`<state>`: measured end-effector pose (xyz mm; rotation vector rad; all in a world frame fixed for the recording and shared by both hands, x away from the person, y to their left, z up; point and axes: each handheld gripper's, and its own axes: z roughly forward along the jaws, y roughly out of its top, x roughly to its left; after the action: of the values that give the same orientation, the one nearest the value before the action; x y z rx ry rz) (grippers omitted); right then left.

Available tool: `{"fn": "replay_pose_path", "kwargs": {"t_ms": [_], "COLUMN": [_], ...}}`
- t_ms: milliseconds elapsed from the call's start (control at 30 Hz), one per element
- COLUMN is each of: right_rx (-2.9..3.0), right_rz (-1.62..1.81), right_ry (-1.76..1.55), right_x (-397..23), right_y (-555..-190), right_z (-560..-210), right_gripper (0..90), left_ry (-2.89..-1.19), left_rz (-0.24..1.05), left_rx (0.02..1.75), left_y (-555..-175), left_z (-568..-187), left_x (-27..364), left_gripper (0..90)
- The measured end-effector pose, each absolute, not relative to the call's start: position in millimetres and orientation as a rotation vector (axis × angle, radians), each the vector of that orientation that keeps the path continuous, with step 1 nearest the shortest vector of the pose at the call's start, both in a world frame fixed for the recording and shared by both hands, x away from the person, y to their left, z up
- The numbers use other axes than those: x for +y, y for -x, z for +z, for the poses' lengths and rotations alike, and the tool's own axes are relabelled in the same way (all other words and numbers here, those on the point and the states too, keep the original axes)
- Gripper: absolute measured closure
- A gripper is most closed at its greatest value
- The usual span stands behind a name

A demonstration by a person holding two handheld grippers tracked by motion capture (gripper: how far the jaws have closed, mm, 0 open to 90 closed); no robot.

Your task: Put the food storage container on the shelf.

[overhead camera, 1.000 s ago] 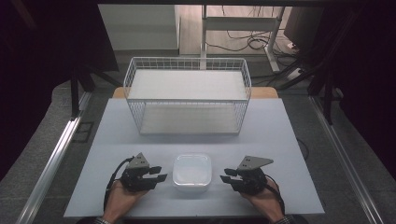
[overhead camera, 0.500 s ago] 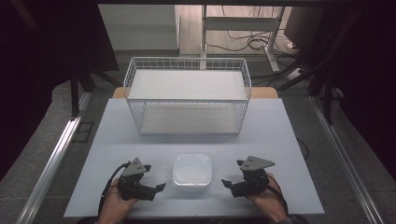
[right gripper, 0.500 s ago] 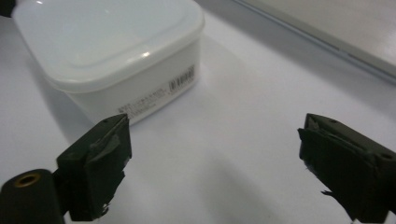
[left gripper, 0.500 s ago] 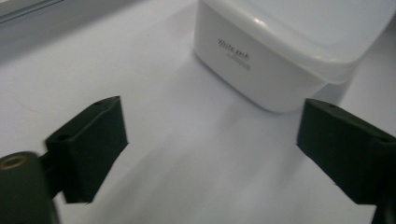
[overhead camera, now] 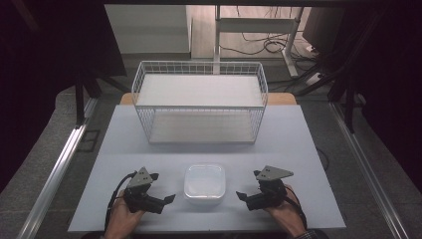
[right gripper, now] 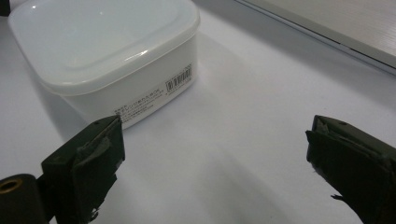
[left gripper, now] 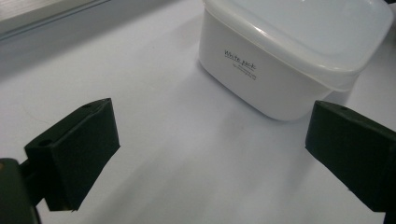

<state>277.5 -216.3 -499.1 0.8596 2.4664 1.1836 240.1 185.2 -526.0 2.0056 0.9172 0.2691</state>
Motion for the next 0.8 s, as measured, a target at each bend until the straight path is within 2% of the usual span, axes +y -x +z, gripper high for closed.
{"fn": "replay_pose_path", "kwargs": {"t_ms": [667, 800], "right_rx": [2.468, 2.452], "right_rz": [1.311, 1.316], "right_ry": [-0.901, -0.898], "right_x": [-203.7, -195.3], "right_y": [-281.2, -282.3], "right_z": [-485.1, -480.5], "right_gripper": [5.2, 2.3], "left_ry": [-1.969, -1.991], "left_rz": [0.117, 0.116], "left_rx": [0.901, 0.871], "left_y": [-248.4, -253.5], "left_z": [-506.6, -501.7], "left_x": [173.1, 162.1], "left_gripper": [2.7, 3.5]}}
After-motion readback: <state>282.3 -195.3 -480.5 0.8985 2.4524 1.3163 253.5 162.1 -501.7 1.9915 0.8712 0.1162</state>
